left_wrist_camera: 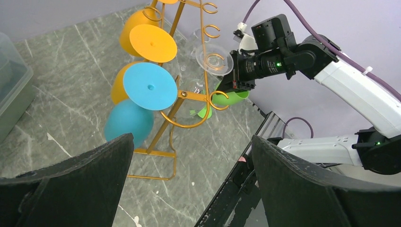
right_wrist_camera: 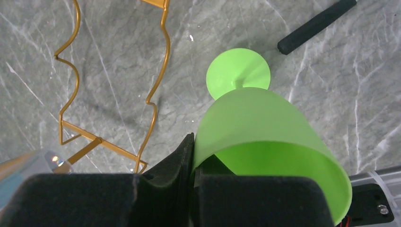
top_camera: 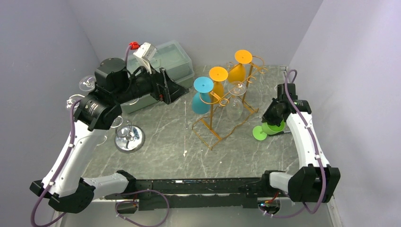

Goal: Take the wine glass off the wine glass rack

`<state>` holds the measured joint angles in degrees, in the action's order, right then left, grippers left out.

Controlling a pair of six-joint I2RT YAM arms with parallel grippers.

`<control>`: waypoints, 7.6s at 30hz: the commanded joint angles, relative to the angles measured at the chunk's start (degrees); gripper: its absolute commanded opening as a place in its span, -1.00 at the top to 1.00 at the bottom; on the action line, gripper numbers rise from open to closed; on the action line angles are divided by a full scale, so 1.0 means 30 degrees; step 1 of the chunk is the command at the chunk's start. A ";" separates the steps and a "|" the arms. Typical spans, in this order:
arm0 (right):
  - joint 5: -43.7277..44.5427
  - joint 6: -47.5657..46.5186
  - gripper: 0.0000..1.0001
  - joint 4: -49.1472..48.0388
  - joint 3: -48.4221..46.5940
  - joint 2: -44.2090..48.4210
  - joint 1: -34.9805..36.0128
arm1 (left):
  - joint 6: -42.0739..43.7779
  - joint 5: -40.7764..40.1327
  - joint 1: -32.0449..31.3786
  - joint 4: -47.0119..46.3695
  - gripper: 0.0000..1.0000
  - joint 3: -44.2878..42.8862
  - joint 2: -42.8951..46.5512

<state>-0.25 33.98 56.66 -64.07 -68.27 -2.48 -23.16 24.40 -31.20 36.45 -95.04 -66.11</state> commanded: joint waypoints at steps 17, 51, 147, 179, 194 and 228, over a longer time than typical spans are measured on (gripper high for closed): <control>0.1179 -0.1072 0.62 -0.1552 0.0200 -0.1988 -0.0136 | 0.0278 -0.0391 -0.0057 -0.0410 -0.99 0.0379 0.0059; -0.1032 -0.0801 -0.24 0.2477 -0.5269 0.6815 -0.0111 | 0.0006 -0.2241 -0.0524 0.0511 -0.99 0.0640 -0.0203; -0.2934 0.9646 0.48 -0.7423 -0.2735 0.4871 0.5646 | -0.1301 -0.5271 -0.2708 -0.1885 -0.99 0.1711 -0.0581; -0.3617 1.0969 0.94 -0.8347 -0.1640 0.5044 0.5807 | -0.1625 -0.5292 -0.2710 -0.2614 -0.99 0.1886 -0.1173; -0.3570 1.1378 1.00 -0.7960 -0.2326 0.5633 0.5807 | -0.1861 -0.5271 -0.2706 -0.2831 -0.99 0.2017 -0.1139; -0.4106 1.1581 0.97 -0.8092 -0.2352 0.5864 0.5791 | -0.2037 -0.5300 -0.2710 -0.3182 -0.99 0.2415 -0.0847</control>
<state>-11.64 68.62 34.65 -69.19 -51.94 14.68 -28.38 8.71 -39.09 29.76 -88.27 -69.65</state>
